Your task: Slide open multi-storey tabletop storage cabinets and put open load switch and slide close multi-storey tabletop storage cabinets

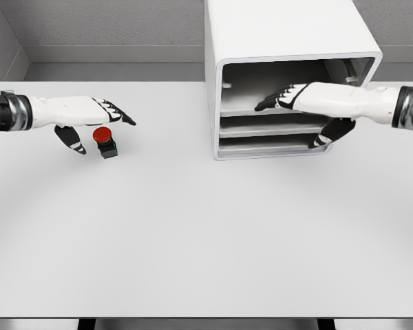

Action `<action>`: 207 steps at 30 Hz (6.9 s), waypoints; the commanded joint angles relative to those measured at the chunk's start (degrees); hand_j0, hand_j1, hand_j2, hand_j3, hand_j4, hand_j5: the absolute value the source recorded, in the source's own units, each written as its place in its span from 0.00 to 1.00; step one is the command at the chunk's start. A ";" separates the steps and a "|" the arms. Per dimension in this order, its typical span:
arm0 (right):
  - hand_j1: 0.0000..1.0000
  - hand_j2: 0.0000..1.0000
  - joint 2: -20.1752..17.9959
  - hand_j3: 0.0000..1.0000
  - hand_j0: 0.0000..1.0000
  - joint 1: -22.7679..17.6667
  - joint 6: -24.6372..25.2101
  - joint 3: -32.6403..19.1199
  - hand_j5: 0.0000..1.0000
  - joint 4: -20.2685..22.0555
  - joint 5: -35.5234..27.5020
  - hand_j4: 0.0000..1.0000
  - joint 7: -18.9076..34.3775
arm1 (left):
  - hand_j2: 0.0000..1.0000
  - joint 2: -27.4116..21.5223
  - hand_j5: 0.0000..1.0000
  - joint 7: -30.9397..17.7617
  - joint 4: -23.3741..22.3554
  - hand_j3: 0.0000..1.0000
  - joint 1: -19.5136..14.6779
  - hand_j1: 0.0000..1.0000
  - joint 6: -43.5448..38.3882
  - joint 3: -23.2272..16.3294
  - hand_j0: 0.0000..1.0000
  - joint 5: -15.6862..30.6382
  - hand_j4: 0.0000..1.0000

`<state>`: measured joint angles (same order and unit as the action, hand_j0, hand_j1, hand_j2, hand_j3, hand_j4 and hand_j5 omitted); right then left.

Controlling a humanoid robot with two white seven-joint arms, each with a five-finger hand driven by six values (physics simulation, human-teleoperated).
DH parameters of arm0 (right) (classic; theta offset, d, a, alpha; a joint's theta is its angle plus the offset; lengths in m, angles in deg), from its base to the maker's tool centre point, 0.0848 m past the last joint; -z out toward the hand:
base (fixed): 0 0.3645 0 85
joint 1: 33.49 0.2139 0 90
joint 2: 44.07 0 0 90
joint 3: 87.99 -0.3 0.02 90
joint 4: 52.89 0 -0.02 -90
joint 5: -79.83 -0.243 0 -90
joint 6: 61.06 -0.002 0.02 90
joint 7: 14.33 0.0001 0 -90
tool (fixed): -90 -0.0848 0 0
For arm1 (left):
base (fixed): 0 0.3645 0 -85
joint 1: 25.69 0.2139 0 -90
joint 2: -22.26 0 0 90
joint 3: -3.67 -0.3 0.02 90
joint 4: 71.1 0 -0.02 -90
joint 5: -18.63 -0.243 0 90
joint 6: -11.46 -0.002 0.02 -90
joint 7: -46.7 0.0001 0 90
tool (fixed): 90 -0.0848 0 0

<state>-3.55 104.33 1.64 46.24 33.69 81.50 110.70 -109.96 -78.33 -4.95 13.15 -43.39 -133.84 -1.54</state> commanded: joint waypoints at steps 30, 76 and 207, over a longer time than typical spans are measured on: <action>1.00 1.00 2.46 1.00 1.00 4.31 -5.92 6.13 1.00 -5.28 5.98 1.00 -0.02 | 1.00 3.55 1.00 0.02 -4.97 1.00 0.09 1.00 -0.14 0.13 1.00 -3.29 1.00; 1.00 1.00 -10.72 1.00 1.00 0.26 -7.70 5.60 1.00 8.08 -1.58 1.00 -0.02 | 0.46 -7.43 0.46 0.02 17.08 0.46 1.84 0.46 -0.14 0.92 0.46 10.15 0.46; 1.00 1.00 -25.40 1.00 1.00 0.26 -7.70 5.60 1.00 9.83 -14.85 1.00 -0.02 | 0.45 25.44 0.45 0.02 24.38 0.45 -2.29 0.45 -0.14 5.32 0.45 6.90 0.45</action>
<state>-28.90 104.59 -6.22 51.90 43.51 67.03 110.70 -85.42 -78.35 19.89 10.87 -43.33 -128.31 5.55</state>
